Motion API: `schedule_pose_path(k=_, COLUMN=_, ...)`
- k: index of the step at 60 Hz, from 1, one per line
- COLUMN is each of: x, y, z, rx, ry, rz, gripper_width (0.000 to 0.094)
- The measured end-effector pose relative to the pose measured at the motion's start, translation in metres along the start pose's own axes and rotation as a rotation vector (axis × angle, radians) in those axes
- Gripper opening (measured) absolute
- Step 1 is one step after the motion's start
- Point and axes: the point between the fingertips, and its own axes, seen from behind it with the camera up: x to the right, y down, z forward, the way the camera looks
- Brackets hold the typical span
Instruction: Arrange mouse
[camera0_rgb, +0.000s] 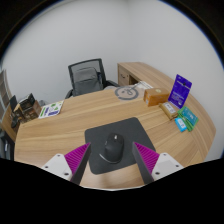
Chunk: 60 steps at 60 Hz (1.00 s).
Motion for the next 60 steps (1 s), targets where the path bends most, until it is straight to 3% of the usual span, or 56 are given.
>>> schedule_pose_path(k=14, x=-0.027, y=0.021, z=-0.166, rx=0.004, ry=-0.01, rz=-0.079, gripper_width=0.0863)
schedule_pose_path(k=27, x=-0.042, y=0.07, z=-0.268, rx=-0.017, ry=-0.009, rz=-0.092, gripper_width=0.0855)
schedule_pose_path(k=38, x=-0.042, y=0.093, z=-0.302, rx=-0.004, ry=0.005, rz=-0.098, gripper_width=0.0854)
schedule_pose_path(k=60, x=-0.052, y=0.088, z=-0.317, rx=0.032, ry=-0.006, rz=-0.131, gripper_width=0.0855)
